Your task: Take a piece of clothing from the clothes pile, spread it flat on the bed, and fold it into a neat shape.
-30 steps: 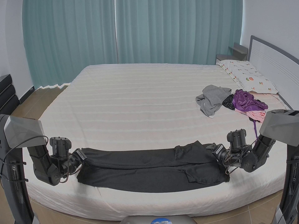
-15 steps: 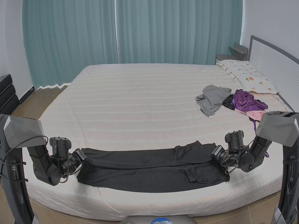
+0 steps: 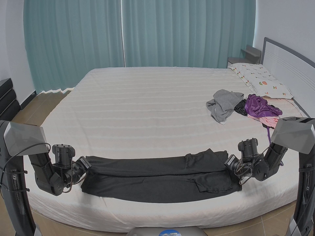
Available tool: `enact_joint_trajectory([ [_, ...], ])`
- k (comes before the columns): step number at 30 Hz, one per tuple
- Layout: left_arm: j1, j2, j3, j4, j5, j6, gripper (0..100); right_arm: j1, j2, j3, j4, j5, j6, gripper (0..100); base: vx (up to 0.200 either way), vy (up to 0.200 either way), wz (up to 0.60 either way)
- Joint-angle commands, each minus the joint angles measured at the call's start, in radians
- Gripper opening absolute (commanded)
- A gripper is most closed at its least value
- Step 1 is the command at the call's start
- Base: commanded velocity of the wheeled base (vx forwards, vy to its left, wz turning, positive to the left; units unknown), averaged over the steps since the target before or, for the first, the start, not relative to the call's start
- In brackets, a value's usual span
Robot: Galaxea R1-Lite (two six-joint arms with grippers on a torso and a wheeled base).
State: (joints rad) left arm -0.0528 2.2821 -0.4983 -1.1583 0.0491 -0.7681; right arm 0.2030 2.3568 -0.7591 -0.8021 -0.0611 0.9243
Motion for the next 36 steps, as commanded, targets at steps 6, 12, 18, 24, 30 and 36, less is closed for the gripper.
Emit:
enact_joint_trajectory([
  [6, -0.001, -0.001, 0.001, -0.001, 0.000, 0.000, 0, 0.001, 0.004, 0.006, -0.008, 0.004, -0.013, 100, 0.000, 0.000, 0.00],
  [12, -0.001, -0.001, 0.003, -0.001, 0.000, 0.000, 0, 0.000, 0.004, -0.012, -0.012, 0.010, -0.013, 100, 0.000, 0.000, 0.00],
  [18, -0.001, -0.001, 0.004, -0.001, 0.000, 0.000, 0, 0.000, 0.022, -0.071, 0.003, 0.015, -0.039, 0, 0.000, 0.000, 0.00],
  [24, -0.001, -0.001, 0.004, -0.001, 0.001, 0.000, 0, 0.000, 0.041, -0.078, 0.004, 0.014, -0.056, 0, 0.000, 0.000, 0.00],
  [30, -0.001, -0.007, 0.006, 0.000, 0.001, 0.000, 0, -0.007, 0.027, -0.072, 0.008, 0.012, -0.056, 0, 0.000, 0.000, 0.00],
  [36, -0.001, -0.015, 0.004, -0.001, 0.001, 0.000, 0, -0.008, 0.015, -0.080, 0.006, 0.010, -0.054, 0, 0.000, 0.000, 0.00],
])
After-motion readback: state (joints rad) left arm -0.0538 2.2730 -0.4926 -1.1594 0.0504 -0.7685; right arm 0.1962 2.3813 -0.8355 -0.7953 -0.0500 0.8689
